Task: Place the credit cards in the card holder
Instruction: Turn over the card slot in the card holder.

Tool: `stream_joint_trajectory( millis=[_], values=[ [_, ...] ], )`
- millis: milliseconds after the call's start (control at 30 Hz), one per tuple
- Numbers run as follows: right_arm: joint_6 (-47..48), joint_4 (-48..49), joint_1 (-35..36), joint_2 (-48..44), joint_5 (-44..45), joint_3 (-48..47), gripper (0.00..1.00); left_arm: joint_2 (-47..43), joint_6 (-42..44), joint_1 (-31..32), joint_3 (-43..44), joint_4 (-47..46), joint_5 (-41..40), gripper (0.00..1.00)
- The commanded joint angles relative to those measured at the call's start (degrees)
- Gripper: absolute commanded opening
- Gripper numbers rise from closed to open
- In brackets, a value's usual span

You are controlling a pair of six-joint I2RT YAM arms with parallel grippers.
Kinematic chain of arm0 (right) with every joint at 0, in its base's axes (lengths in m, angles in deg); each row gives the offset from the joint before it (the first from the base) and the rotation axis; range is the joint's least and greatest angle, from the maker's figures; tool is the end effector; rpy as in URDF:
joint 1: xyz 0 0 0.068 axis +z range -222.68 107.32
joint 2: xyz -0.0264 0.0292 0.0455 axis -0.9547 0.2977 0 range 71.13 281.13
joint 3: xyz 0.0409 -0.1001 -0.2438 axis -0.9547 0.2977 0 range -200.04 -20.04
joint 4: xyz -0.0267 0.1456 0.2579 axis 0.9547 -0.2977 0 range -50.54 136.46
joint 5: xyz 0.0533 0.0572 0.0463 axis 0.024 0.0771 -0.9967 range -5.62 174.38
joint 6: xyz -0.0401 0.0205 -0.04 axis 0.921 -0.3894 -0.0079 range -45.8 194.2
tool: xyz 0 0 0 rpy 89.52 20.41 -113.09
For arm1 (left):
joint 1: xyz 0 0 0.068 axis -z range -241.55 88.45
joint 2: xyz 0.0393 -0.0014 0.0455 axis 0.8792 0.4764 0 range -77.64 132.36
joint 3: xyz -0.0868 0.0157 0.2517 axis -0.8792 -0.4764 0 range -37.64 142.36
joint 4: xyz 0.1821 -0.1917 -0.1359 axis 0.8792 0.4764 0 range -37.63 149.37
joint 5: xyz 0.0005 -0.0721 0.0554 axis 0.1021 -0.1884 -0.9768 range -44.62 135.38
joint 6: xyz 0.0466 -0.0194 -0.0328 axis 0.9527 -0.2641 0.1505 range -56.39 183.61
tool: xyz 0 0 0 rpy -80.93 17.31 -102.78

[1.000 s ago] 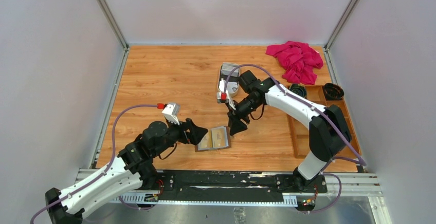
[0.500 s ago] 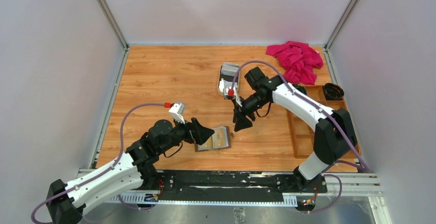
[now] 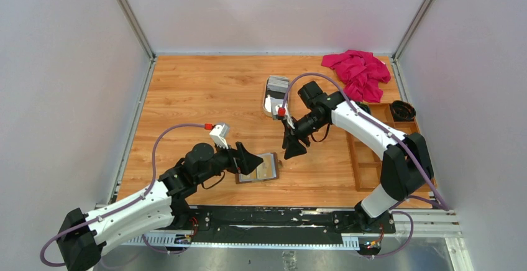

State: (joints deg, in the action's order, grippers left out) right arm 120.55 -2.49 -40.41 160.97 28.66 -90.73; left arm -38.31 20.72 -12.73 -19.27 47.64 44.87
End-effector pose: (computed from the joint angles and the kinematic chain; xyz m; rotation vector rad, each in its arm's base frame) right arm 0.2706 0.2145 0.2431 -1.7081 1.6992 1.2006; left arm 0.1452 -0.1655 0.1985 0.0970 2.0019 -1.0731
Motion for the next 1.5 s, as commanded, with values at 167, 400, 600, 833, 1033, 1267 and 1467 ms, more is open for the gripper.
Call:
stream_joint_trajectory(
  millis=[167, 400, 600, 833, 1033, 1267, 1467],
  values=[
    [1.37, -1.50, -1.26, -1.33, -2.03, 0.92, 0.52, 0.98, -0.87, -0.31, -1.20, -2.78, 1.67, 0.99],
    [1.46, -1.50, -1.32, -1.26, -2.19, 1.00, 0.52, 1.03, -0.84, -0.32, -1.21, -2.76, 1.75, 0.99],
    [1.64, -1.61, -1.44, -1.25, -2.24, 1.09, 0.51, 1.37, -0.88, -0.33, -1.23, -2.99, 1.98, 0.99],
    [1.73, -1.59, -1.65, -1.25, -2.37, 1.09, 0.51, 1.87, -0.74, -0.35, -1.12, -3.09, 2.13, 0.99],
    [1.82, -1.72, -1.83, -1.25, -2.56, 1.09, 0.51, 2.01, -0.70, -0.30, -1.14, -3.12, 2.18, 0.99],
    [1.90, -1.76, -1.96, -1.32, -2.65, 1.17, 0.51, 2.26, -0.62, -0.35, -1.04, -3.09, 2.21, 0.99],
    [2.08, -1.76, -2.17, -1.34, -2.83, 1.22, 0.51, 2.33, -0.61, -0.30, -1.04, -3.19, 2.26, 0.99]
  ],
)
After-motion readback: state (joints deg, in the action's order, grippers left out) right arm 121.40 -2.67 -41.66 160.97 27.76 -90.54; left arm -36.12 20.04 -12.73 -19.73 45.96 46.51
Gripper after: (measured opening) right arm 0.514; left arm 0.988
